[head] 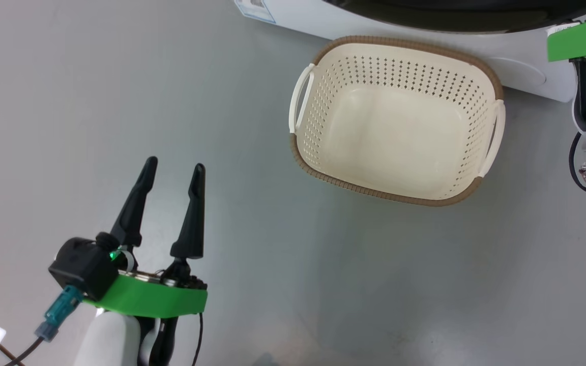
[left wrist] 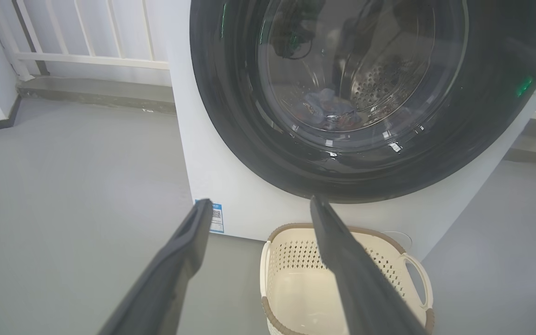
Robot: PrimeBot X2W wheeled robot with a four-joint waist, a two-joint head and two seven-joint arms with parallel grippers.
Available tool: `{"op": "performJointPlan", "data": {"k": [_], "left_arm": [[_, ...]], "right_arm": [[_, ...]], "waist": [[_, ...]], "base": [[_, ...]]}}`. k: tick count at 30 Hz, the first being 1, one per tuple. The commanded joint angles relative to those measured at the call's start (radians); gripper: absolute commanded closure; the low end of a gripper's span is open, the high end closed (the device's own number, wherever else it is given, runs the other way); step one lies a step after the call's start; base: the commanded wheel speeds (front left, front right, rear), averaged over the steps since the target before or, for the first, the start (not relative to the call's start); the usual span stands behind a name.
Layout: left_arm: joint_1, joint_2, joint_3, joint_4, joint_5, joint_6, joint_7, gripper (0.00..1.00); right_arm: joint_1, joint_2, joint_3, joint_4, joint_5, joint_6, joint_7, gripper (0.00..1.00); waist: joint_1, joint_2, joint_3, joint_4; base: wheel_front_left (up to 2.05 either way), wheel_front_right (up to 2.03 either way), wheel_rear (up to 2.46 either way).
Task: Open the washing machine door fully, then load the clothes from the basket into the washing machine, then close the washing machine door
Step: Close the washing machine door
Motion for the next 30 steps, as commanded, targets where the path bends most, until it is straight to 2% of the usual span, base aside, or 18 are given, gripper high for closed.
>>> {"op": "performJointPlan", "data": {"k": [1,16,17,19,20,21,22,24,30], "left_arm": [[-0.006,0.024,0.033,-0.012,0.002,0.001,-0.006,0.0],[0.06,0.07,0.079,0.067,0.012,0.001,-0.006,0.0],[0.066,0.075,0.082,0.071,0.013,0.001,-0.006,0.0],[0.081,0.085,0.087,0.081,0.013,0.001,-0.006,0.0],[0.088,0.091,0.09,0.085,0.013,0.001,-0.006,0.0],[0.095,0.098,0.094,0.089,0.012,0.001,-0.006,0.0],[0.095,0.098,0.094,0.089,0.012,0.001,-0.006,0.0],[0.107,0.113,0.098,0.095,0.009,0.001,-0.006,0.0],[0.127,0.152,0.105,0.103,0.009,0.001,-0.006,0.0]], "right_arm": [[0.006,0.013,0.029,-0.024,0.005,-0.008,-0.002,1.0],[0.251,0.039,0.184,-0.058,0.056,-0.008,-0.002,1.0],[0.27,0.041,0.189,-0.064,0.061,-0.008,-0.002,0.93],[0.311,0.041,0.205,-0.073,0.067,-0.008,-0.002,0.65],[0.331,0.042,0.208,-0.078,0.069,-0.008,-0.002,0.58],[0.35,0.043,0.214,-0.083,0.071,-0.008,-0.002,0.36],[0.35,0.043,0.214,-0.083,0.071,-0.008,-0.002,0.36],[0.384,0.047,0.218,-0.094,0.072,-0.008,-0.002,0.01],[0.465,0.05,0.224,-0.118,0.079,-0.008,-0.002,0.0]], "waist": [[-0.0001,0.0,-0.019,-0.011],[-0.0001,0.0,-0.199,-0.092],[-0.0001,0.0,-0.213,-0.099],[-0.0001,0.0,-0.243,-0.113],[-0.0001,0.0,-0.258,-0.122],[-0.0001,0.0,-0.271,-0.131],[-0.0001,0.0,-0.271,-0.131],[-0.0001,0.0,-0.296,-0.152],[-0.0001,0.0,-0.356,-0.21]], "base": [[0.0,0.0,0.0],[0.0,0.0,0.0],[0.0,0.0,0.0],[0.0,0.0,0.0],[0.0,0.0,0.0],[0.0,0.0,0.0],[0.0,0.0,0.0],[0.0,0.0,0.0],[0.0,0.0,0.0]]}}
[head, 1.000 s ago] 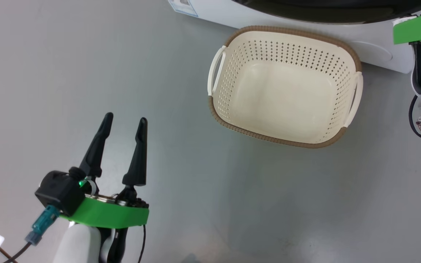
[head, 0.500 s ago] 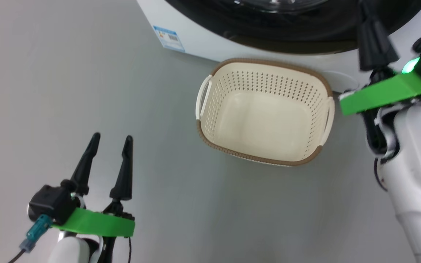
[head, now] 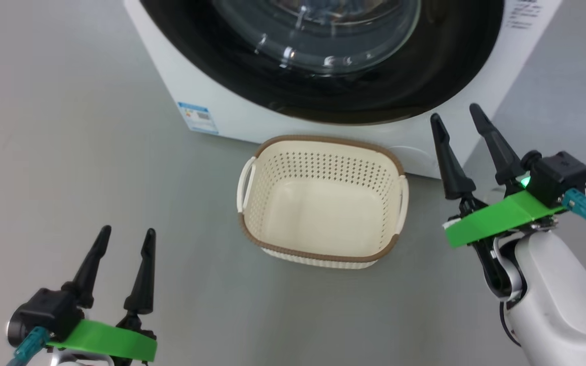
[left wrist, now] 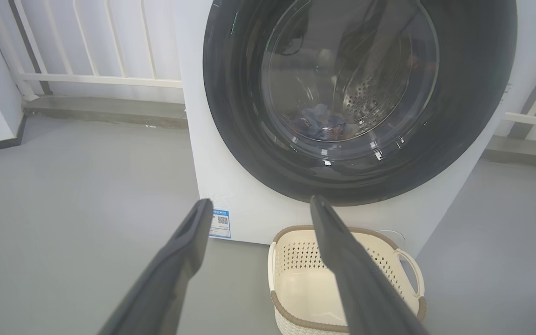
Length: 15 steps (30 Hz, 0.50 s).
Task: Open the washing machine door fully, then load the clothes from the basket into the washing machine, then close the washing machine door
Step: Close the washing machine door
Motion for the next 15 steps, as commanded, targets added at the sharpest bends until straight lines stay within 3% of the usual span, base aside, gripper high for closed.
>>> {"op": "performJointPlan", "data": {"k": [1,15], "left_arm": [[-0.001,0.032,0.038,-0.016,0.001,0.001,-0.006,0.0],[0.074,0.064,0.072,0.007,0.005,0.001,-0.006,0.0]], "right_arm": [[0.019,0.01,0.011,-0.03,0.009,-0.003,-0.002,0.0],[0.215,-0.004,-0.051,-0.075,0.019,-0.003,-0.002,0.0]], "waist": [[0.0002,0.0,-0.061,-0.061],[0.0002,0.0,-0.168,-0.173]], "base": [[0.0,0.0,0.0],[0.0,0.0,0.0]]}}
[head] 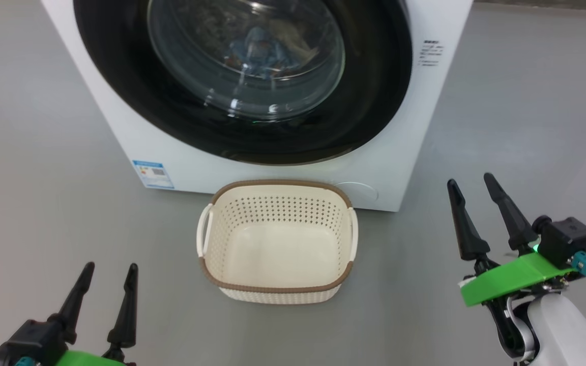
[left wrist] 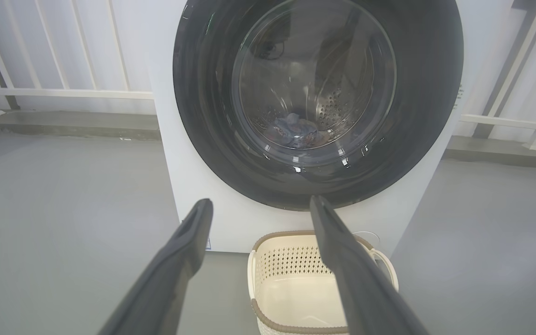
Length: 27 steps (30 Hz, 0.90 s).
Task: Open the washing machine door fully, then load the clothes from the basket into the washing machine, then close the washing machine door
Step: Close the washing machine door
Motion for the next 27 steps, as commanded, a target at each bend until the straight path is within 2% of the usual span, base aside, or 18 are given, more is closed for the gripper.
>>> {"op": "performJointPlan", "data": {"k": [1,16,27], "left_arm": [[-0.012,0.028,0.041,-0.015,0.005,0.001,-0.006,0.0],[0.007,0.049,0.1,-0.011,0.013,0.001,-0.006,0.0],[0.013,0.05,0.138,-0.003,0.013,0.001,-0.006,0.0]], "right_arm": [[0.009,-0.009,0.01,-0.03,0.011,-0.003,-0.002,0.0],[0.114,-0.027,-0.073,-0.085,0.011,-0.003,-0.002,0.0],[0.172,-0.022,-0.101,-0.101,0.004,-0.003,-0.002,0.0]], "waist": [[0.0001,-0.0001,-0.035,-0.04],[0.0001,-0.0001,-0.043,-0.125],[0.0001,-0.0001,-0.049,-0.153]], "base": [[0.0,0.0,0.0],[0.0,0.0,0.0],[0.0,0.0,0.0]]}}
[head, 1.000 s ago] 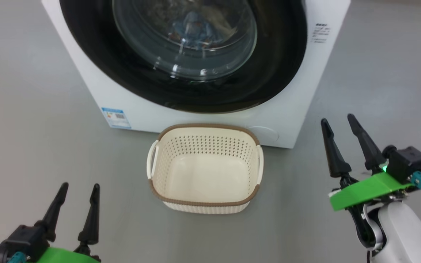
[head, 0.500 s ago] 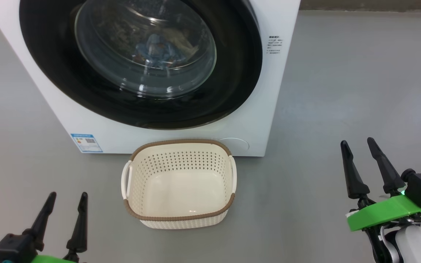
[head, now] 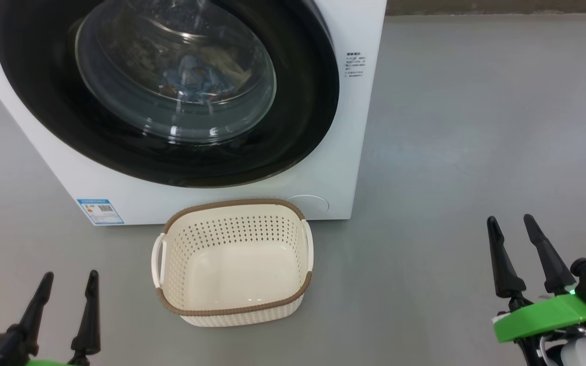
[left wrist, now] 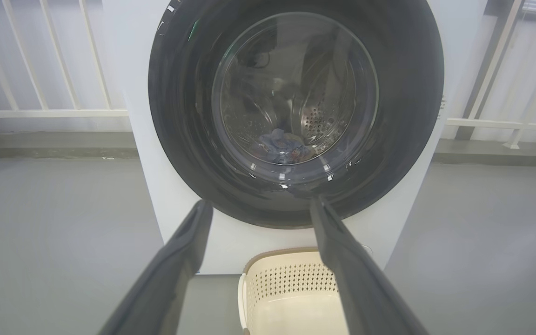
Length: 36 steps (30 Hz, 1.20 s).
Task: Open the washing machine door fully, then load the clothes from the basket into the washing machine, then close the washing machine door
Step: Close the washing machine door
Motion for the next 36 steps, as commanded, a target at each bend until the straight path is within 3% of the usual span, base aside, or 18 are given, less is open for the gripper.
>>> {"op": "performJointPlan", "data": {"k": [1,20,36], "left_arm": [[-0.006,0.024,0.043,-0.016,0.004,0.001,-0.006,0.0],[0.005,0.009,0.121,-0.033,0.039,0.001,-0.006,0.0],[0.006,0.005,0.13,-0.038,0.048,0.001,-0.006,0.0]], "right_arm": [[0.004,-0.014,0.013,-0.029,0.003,-0.003,-0.005,0.0],[0.03,-0.001,-0.021,-0.044,-0.005,-0.003,-0.005,0.0],[0.029,0.006,-0.021,-0.046,-0.009,-0.003,-0.005,0.0]], "waist": [[0.0,0.0,-0.002,-0.003],[0.0,0.0,-0.001,-0.015],[0.0,0.0,-0.001,-0.018]], "base": [[0.0,0.0,0.0],[0.0,0.0,0.0],[0.0,0.0,0.0]]}}
